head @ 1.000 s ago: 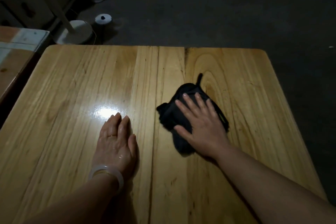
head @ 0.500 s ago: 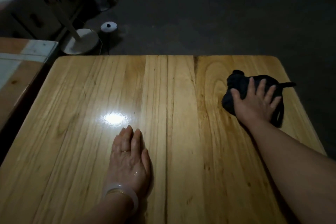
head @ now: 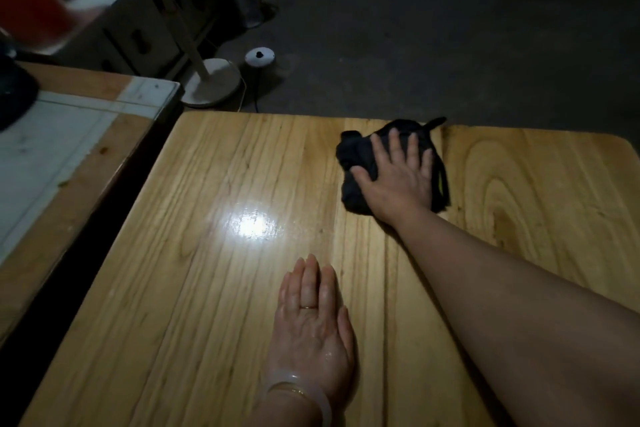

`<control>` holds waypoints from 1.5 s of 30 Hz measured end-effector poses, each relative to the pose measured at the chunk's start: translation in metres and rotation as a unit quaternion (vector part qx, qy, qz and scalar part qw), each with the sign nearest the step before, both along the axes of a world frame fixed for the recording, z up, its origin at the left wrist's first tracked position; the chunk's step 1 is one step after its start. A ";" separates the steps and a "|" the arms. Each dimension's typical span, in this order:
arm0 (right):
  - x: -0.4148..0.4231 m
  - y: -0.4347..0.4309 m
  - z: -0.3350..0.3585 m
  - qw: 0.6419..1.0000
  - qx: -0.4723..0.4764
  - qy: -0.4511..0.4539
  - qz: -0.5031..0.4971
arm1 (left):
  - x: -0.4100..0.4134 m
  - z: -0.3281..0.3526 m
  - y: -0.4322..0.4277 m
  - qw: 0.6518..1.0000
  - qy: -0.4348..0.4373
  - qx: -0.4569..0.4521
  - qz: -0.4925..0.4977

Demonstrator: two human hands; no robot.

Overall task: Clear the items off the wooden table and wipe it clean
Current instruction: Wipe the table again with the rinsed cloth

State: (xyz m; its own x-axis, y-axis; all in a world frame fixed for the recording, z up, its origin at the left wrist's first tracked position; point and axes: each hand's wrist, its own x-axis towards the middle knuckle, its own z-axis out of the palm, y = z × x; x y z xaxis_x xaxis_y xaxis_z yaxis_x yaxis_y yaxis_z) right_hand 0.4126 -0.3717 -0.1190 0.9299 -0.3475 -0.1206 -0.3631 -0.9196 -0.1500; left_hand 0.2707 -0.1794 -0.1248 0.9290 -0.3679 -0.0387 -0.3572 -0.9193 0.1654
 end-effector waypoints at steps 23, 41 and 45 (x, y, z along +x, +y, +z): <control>-0.157 0.045 0.007 0.999 0.016 0.012 -0.041 | 0.001 0.019 0.002 0.999 0.032 -0.017 -0.014; -0.137 0.101 0.005 0.999 0.000 0.043 -0.014 | 0.021 0.020 0.170 0.990 0.021 -0.038 0.131; -0.087 0.101 0.001 0.998 -0.018 0.041 -0.032 | 0.023 0.014 0.169 0.990 0.011 -0.044 0.133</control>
State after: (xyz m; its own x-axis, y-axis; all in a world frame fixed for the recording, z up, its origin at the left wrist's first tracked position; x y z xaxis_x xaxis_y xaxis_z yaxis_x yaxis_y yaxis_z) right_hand 0.3255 -0.2712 -0.1176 0.8934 -0.4109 -0.1819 -0.4305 -0.8986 -0.0848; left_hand 0.2939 -0.0105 -0.1112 0.9928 -0.1140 -0.0380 -0.1007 -0.9620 0.2536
